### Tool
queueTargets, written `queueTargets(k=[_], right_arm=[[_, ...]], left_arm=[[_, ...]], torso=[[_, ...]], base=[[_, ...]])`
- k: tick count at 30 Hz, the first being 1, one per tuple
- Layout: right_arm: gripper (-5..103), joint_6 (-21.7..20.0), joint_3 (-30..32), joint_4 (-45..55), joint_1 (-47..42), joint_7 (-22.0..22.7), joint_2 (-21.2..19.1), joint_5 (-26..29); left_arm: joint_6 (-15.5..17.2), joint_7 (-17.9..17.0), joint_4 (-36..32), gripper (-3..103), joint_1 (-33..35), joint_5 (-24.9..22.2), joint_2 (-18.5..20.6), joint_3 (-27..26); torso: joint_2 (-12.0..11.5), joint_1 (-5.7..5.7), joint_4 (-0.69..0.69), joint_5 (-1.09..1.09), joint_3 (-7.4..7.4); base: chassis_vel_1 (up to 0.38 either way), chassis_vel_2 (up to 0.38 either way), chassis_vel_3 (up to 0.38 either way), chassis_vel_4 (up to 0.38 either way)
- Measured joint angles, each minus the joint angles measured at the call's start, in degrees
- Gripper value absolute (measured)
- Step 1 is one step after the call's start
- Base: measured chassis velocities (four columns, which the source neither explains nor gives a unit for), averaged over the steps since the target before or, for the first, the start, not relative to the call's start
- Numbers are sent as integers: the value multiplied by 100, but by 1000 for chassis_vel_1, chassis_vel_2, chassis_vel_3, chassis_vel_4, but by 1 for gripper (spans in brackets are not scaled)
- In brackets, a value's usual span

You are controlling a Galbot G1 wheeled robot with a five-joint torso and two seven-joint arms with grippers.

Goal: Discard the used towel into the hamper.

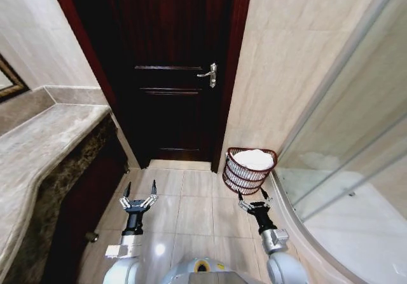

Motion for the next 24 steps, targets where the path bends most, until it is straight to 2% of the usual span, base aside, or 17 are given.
queueTargets(k=[24], right_arm=[[100, -3, 0, -1, 4, -1, 0, 1]], left_arm=[[3, 0, 0, 100, -2, -1, 0, 0]], torso=[[-3, 3, -1, -2, 2]], base=[[-9, 13, 12, -10]])
